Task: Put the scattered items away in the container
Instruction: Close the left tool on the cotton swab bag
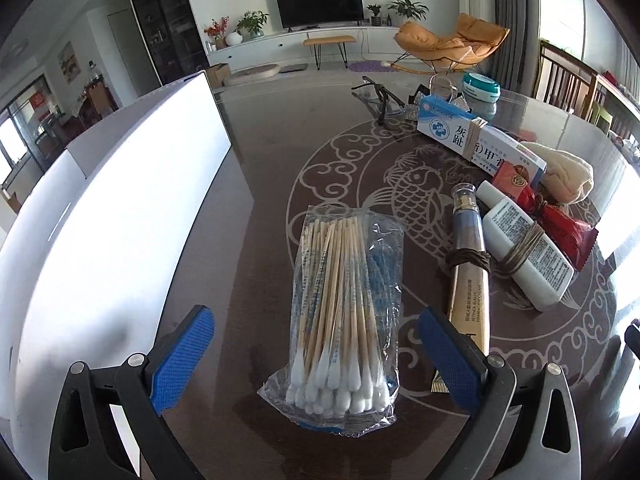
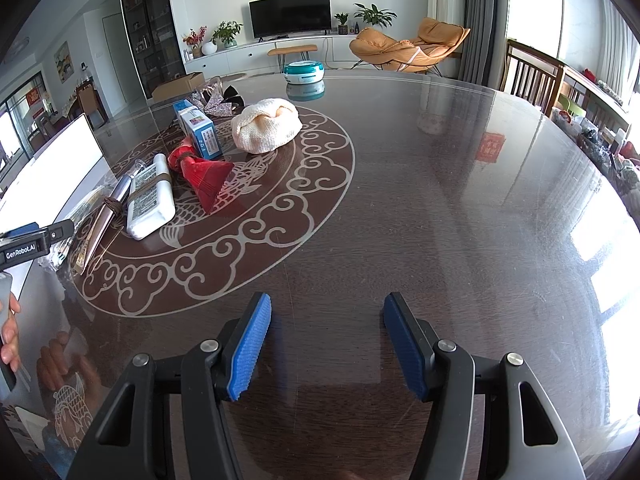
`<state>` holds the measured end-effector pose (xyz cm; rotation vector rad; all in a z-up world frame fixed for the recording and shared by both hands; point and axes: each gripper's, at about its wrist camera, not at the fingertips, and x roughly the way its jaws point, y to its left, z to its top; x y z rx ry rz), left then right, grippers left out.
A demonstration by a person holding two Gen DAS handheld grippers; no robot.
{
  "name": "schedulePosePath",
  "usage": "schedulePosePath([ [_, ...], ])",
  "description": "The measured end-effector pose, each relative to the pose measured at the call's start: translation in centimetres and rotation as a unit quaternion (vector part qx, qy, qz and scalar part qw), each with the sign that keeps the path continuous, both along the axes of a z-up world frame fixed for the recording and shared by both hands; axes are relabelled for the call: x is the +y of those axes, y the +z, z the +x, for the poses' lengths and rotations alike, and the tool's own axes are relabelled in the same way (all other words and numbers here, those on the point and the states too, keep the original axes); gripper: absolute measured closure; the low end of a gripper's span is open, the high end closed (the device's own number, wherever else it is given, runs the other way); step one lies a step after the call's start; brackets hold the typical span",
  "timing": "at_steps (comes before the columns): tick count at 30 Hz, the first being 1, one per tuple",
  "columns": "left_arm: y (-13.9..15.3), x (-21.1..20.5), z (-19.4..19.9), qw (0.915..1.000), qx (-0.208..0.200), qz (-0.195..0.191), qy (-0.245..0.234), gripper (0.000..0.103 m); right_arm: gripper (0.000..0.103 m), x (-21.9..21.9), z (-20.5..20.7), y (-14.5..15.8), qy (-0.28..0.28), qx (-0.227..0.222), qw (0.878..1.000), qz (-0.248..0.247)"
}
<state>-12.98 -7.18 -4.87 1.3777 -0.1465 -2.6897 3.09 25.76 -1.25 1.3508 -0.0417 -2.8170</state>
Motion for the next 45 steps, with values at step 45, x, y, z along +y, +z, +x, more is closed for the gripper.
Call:
schedulePosePath([
  [45, 1.2, -4.3, 3.6, 0.9940, 0.009, 0.107, 0.021, 0.000, 0.042, 0.0, 0.0, 0.0, -0.002, 0.002, 1.000, -0.012],
])
